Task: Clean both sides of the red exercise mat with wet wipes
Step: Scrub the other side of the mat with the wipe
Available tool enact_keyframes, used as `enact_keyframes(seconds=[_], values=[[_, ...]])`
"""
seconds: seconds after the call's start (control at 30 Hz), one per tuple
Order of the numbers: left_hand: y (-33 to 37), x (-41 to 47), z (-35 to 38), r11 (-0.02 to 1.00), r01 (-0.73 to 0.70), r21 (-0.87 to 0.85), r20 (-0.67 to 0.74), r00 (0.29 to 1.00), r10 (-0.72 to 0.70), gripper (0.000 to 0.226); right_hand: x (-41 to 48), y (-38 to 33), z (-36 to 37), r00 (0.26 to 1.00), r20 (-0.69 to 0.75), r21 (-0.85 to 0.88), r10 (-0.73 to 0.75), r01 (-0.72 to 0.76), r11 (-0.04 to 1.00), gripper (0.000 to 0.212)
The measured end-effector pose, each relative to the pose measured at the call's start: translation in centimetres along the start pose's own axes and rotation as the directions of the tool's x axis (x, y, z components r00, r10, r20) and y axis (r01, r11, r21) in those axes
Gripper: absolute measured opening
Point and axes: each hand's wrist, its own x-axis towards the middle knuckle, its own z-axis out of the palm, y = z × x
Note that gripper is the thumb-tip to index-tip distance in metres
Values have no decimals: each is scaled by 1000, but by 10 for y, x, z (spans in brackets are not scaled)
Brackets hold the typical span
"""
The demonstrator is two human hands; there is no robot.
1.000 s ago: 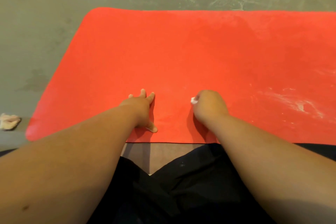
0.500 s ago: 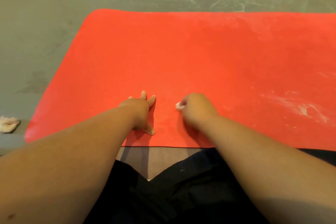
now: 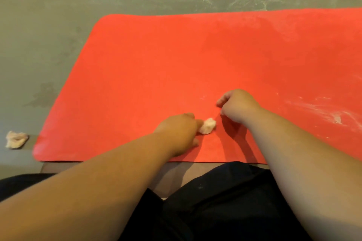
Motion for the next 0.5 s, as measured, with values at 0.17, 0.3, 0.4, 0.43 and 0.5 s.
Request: enact_keyframes(seconds=[0.17, 0.3, 0.4, 0.43, 0.5], values=[[16, 23, 16, 993, -81, -89, -249, 967, 56, 33, 18, 30, 16, 948, -316, -51, 23, -41, 998, 35], [16, 39, 33, 943, -332, 30, -246, 912, 329, 34, 17, 41, 24, 965, -263, -105, 4, -33, 994, 44], [-15, 48, 31, 919, -353, 175, -319, 863, 392, 40, 18, 39, 26, 989, -151, -209, 5, -37, 977, 52], [-33, 50, 28, 938, -282, 200, -397, 852, 341, 35, 18, 39, 26, 992, -123, -221, 7, -35, 975, 52], [-65, 49, 21, 997, -25, 80, -528, 847, 63, 26, 19, 39, 24, 995, -95, -232, 21, -43, 972, 53]])
